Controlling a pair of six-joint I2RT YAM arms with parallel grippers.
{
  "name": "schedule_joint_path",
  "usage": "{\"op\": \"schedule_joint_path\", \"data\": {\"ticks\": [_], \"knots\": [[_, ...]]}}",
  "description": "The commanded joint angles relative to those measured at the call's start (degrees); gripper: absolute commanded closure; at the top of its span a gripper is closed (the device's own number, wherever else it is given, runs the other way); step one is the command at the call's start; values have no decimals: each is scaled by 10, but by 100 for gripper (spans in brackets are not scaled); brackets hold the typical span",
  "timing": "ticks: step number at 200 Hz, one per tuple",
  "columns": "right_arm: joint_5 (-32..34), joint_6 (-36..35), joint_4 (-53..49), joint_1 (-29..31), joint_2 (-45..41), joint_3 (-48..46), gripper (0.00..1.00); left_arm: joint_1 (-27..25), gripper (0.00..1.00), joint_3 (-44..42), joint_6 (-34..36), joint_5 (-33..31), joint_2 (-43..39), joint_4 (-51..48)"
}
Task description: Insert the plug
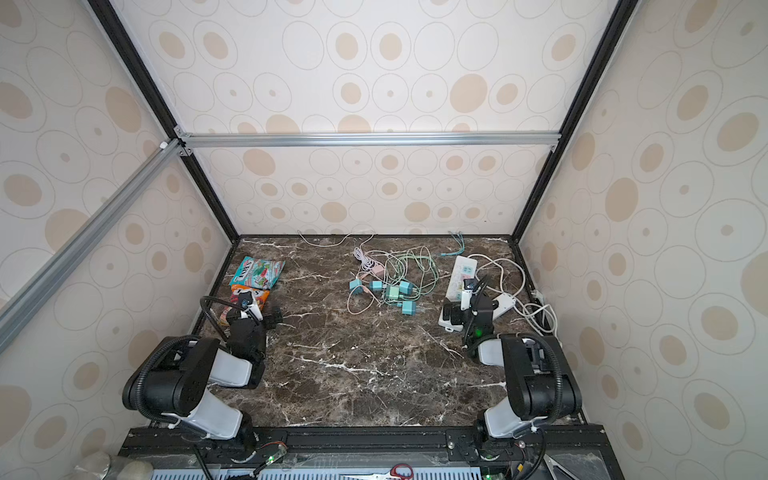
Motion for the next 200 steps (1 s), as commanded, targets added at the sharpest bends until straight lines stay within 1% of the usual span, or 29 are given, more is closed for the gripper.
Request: {"op": "schedule_joint_path", "data": {"ticks": [1,154,162,171,179,191,200], "knots": [[5,2,0,-2,3,2,0,-2,2,5,10,-4,1,19],[5,2,3,-2,1,-1,0,-2,2,3,10,-4,0,21],[-2,-1,6,-2,0,-2,0,-3,2,2,13,-1,-6,21],[-13,-6,15,-2,-5,-1,0,-5,2,8,18,0,-32,-10],[-18,-7,-31,-2,-25,11,0,-7,2,24,17,-11,-69,-69],[-22,-4,-145,-2,-64,54,0,-8,2,58,12,-26,-123,-169],[-22,9,-223,-2,-87,90,0,-10,2,81,-14,-37,-156,-217]]}}
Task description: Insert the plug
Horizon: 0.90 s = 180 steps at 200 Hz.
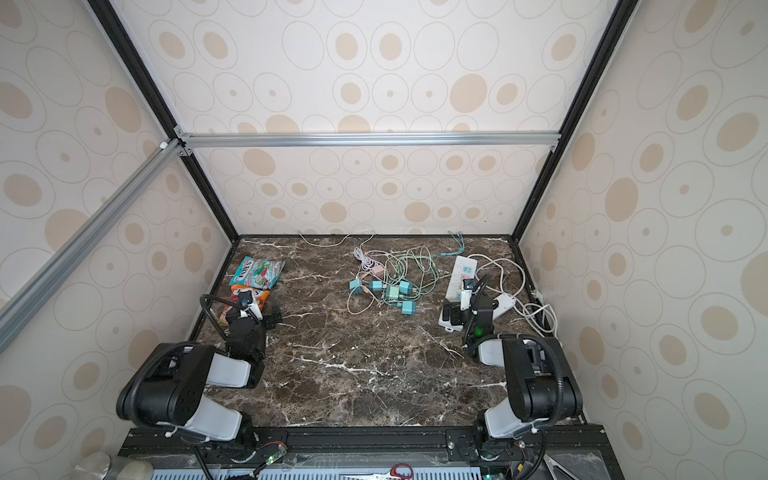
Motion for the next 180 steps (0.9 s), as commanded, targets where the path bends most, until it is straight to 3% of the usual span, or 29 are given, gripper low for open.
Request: {"op": "schedule_joint_path", "data": {"ticks": [1,33,72,98,125,147,180], "knots": [[-12,12,-158,-2,-65,75,0,-5,2,70,-20,-30,-89,-136],[33,143,-280,-2,-86,163,0,-9,2,103,-132,-22,-159,-187],[6,289,-459,-2,-7,291,0,-9,2,111,-239,-28,-219,-248],[-28,291,-640,-2,99,435,3,-7,2,119,-251,4,-267,-320],[80,332,-772,-2,192,554,1,-5,2,121,-265,16,-313,-395],[115,343,-815,-2,246,605,1,-4,2,115,-272,-6,-343,-442],[99,343,-812,-2,290,622,1,-1,2,98,-292,-22,-367,-464]]}}
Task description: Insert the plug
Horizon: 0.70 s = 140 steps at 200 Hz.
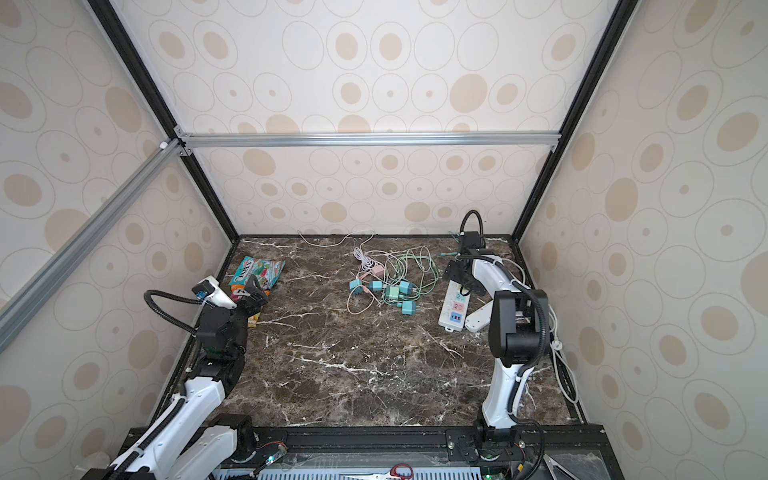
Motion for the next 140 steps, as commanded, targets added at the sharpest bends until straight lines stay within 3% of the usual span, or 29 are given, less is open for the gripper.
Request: {"op": "schedule_joint_path", "data": {"ticks": [1,58,95,140], "knots": [[11,18,-62,-2,29,21,1,3,2,-1,-38,-19,-16,-43],[-76,-15,-79,1,87,48,3,3,2,3,-52,-10,13,-50],[-42,-1,-88,13,93,45,5,4,2,26,-63,10,55,-72],[-34,51,-64,23,79,18,18,4,2,41,-84,21,95,-84]]}}
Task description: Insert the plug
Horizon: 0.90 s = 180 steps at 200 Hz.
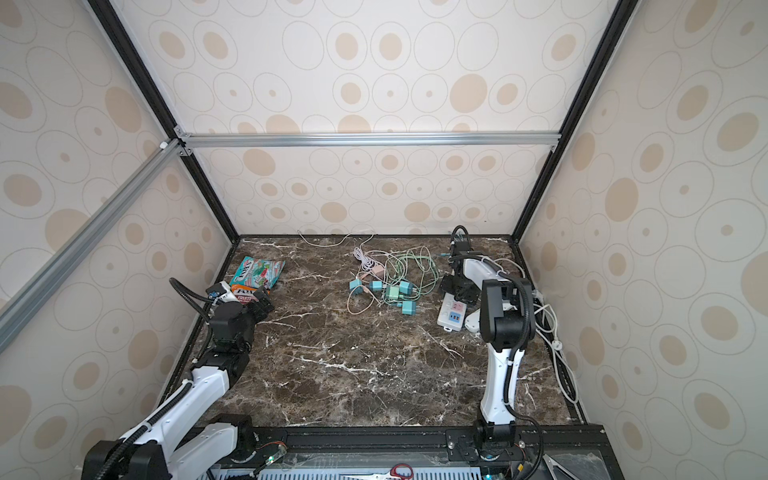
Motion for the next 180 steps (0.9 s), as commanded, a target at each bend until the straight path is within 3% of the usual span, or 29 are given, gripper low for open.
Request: {"op": "schedule_joint_path", "data": {"ticks": [1,25,53,101,180], "knots": [[11,47,0,8,-9,-18,18,3,2,28,-30,6,10,-14],[0,84,14,11,-26,-46,19,3,2,32,-32,16,18,-19],[35,149,41,33,-71,-104,21,4,2,30,-32,58,28,-12],[35,309,72,101,-119,-181,21,-6,1,28,-64,119,65,-5],[-46,578,107,239,-119,-227,21,-33,2,19,-55,142,84,-13]]}}
